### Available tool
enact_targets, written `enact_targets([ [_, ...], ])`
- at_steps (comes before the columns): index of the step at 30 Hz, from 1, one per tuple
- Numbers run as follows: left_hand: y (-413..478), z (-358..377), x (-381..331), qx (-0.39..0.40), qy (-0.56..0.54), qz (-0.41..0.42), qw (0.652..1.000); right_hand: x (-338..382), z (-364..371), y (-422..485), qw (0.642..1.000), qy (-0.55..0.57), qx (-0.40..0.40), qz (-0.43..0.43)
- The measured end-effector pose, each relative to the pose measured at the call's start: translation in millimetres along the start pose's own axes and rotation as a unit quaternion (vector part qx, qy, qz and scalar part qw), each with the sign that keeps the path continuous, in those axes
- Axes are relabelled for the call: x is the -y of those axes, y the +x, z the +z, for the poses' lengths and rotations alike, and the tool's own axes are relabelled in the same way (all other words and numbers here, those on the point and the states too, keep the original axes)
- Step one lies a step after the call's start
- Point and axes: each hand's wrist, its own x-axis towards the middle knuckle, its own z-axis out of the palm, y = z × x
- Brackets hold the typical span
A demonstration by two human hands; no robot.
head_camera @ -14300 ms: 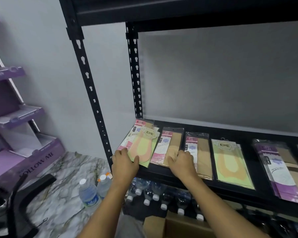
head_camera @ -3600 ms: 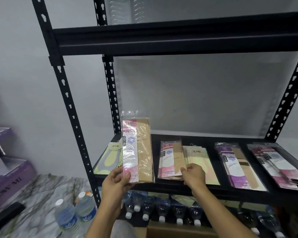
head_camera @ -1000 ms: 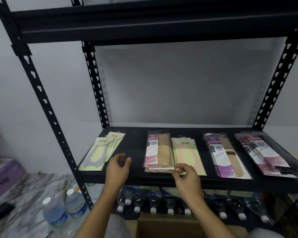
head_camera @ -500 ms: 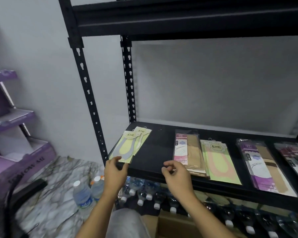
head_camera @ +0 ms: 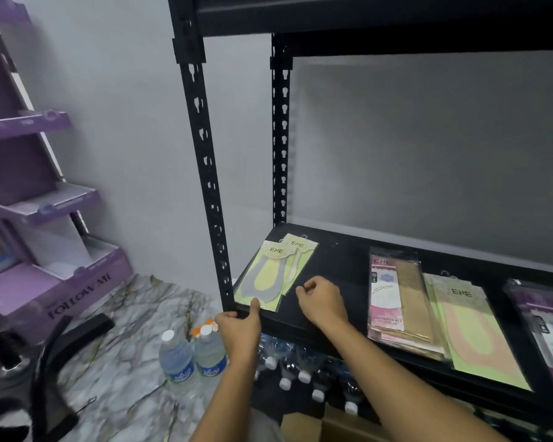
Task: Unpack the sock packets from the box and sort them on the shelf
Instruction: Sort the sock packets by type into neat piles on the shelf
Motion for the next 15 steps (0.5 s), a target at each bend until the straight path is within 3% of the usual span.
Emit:
enact_targets([
  [7, 5.4, -2.8, 7.0, 0.025, -0.065, -0.025, 0.997, 11.6, 21.6, 17.0, 0.97, -0.222, 0.036, -0.092],
  [15, -7.7, -14.0, 5.6, 0.038, -0.081, -0.022, 0.996, 0.3, 10.2, -1.9, 0.974, -0.209, 0.029, -0.078],
])
